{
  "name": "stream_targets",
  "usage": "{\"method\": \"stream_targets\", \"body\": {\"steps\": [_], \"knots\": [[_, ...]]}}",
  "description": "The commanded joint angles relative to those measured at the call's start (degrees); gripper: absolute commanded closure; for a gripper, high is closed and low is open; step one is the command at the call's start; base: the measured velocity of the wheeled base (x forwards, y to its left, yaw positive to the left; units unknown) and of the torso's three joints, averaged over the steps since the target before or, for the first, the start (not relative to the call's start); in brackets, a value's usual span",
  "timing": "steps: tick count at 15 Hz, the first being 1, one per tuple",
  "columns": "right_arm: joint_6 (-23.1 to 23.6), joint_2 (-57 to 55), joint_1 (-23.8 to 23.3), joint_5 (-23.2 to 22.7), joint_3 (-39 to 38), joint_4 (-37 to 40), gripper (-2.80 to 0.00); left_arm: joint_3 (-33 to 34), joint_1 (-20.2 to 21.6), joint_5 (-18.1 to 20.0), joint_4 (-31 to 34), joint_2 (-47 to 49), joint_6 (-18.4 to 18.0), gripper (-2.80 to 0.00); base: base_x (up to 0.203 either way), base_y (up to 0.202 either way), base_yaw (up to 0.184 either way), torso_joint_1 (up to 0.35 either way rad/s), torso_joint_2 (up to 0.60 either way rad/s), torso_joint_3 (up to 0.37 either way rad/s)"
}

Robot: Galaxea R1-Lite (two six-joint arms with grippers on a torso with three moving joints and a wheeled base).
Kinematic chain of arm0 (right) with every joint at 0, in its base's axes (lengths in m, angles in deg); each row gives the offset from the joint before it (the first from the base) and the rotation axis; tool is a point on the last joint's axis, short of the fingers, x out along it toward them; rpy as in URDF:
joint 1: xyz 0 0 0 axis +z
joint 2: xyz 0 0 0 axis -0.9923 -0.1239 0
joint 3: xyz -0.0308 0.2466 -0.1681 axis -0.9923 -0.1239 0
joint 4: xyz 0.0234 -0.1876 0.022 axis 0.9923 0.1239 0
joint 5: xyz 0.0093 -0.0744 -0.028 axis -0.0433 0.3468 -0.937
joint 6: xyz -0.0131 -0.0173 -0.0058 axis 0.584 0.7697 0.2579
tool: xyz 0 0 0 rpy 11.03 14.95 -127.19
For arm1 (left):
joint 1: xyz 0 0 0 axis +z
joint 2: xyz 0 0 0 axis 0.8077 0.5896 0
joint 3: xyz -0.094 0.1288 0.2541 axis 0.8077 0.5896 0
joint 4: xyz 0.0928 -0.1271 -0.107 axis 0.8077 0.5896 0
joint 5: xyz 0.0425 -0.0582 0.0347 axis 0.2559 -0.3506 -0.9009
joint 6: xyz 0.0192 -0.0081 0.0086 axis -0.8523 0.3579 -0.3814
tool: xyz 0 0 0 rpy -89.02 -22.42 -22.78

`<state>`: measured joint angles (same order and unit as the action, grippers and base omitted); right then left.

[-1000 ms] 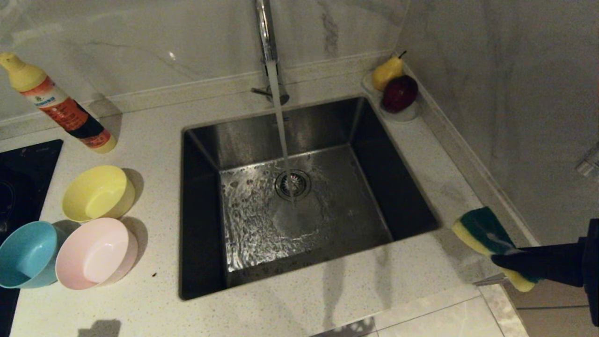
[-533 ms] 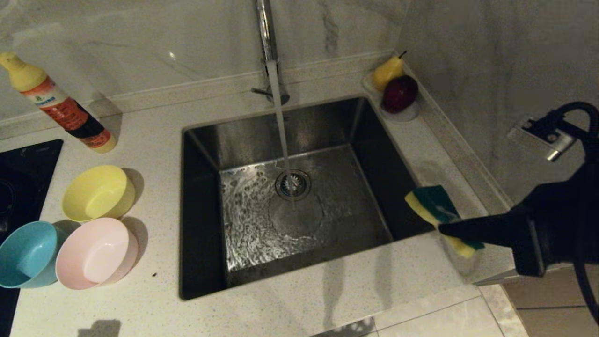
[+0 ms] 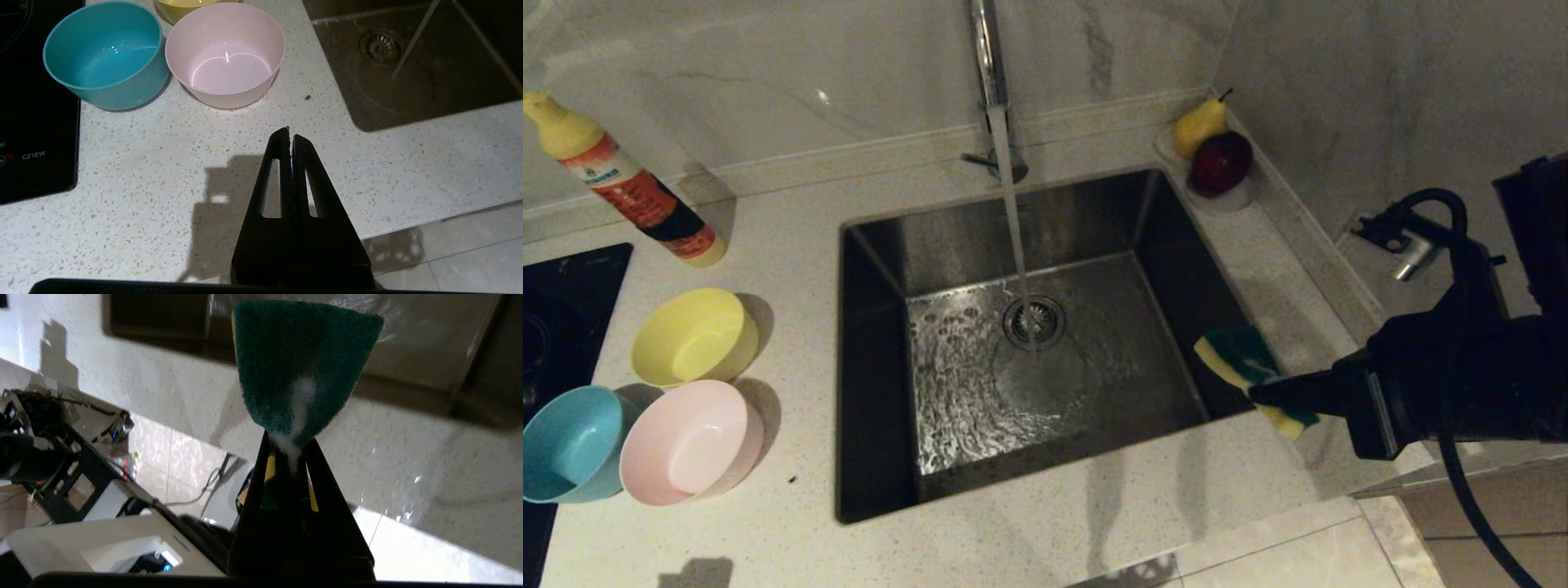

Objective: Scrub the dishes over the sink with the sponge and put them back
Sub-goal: Pick up a bowl and the sponge

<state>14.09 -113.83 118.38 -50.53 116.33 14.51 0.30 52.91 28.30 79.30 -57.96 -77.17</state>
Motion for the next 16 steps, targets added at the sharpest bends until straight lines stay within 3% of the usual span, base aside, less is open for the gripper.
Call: {"method": "stream_targets", "body": {"steps": [1,8,11,14,16], "knots": [[-0.57,-0.46,0.01,0.01,-0.69,0.12,0.00,1.76,0.00,0.04,-0.02,-0.10,-1.00,0.00,0.000,0.000,0.000,0.000,0.00,0.000],[-0.36,0.22,-1.13,0.27,-0.86,0.30,0.00,1.76,0.00,-0.19,-0.20,-0.10,-0.09,0.00,0.000,0.000,0.000,0.000,0.00,0.000],[-0.70,0.98,-1.13,0.23,-1.52,0.65,0.00,0.39,0.00,-2.15,0.34,0.03,1.91,0.00,0.000,0.000,0.000,0.000,0.00,0.000],[-0.36,1.90,-1.19,0.54,-1.97,0.56,0.00,-12.44,0.01,-5.45,2.02,6.03,0.55,0.00,0.000,0.000,0.000,0.000,0.00,0.000],[-0.09,2.41,-1.23,0.62,-1.21,0.28,0.00,-22.18,0.13,-13.26,3.00,14.01,-2.55,0.00,0.000,0.000,0.000,0.000,0.00,0.000]]}}
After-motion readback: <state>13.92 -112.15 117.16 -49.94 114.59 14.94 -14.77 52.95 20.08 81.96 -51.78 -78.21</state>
